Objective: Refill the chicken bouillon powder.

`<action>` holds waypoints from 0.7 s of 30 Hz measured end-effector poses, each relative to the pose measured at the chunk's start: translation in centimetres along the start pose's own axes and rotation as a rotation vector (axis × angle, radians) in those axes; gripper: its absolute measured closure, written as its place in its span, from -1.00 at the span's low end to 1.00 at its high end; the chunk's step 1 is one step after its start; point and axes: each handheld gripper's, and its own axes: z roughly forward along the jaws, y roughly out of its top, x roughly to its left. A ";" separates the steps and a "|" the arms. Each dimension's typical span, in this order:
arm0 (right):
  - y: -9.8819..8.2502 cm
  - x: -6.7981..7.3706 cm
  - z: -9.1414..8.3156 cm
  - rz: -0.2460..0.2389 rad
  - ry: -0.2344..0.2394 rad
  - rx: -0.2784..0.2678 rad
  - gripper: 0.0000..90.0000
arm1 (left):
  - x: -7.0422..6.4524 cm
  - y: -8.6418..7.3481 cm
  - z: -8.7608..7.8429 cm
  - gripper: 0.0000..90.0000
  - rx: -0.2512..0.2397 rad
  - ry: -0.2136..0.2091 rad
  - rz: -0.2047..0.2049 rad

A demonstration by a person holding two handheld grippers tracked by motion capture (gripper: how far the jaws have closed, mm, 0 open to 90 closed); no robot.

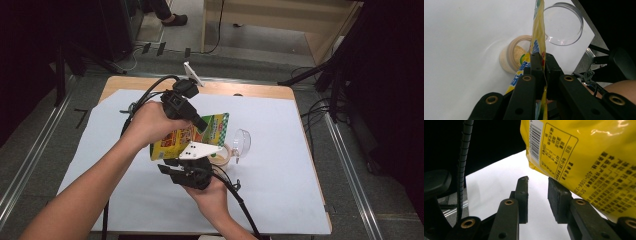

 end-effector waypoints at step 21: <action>0.2 0.0 -0.1 -0.012 -0.005 -0.004 0.60 | -0.4 0.1 0.1 0.95 0.002 0.004 0.009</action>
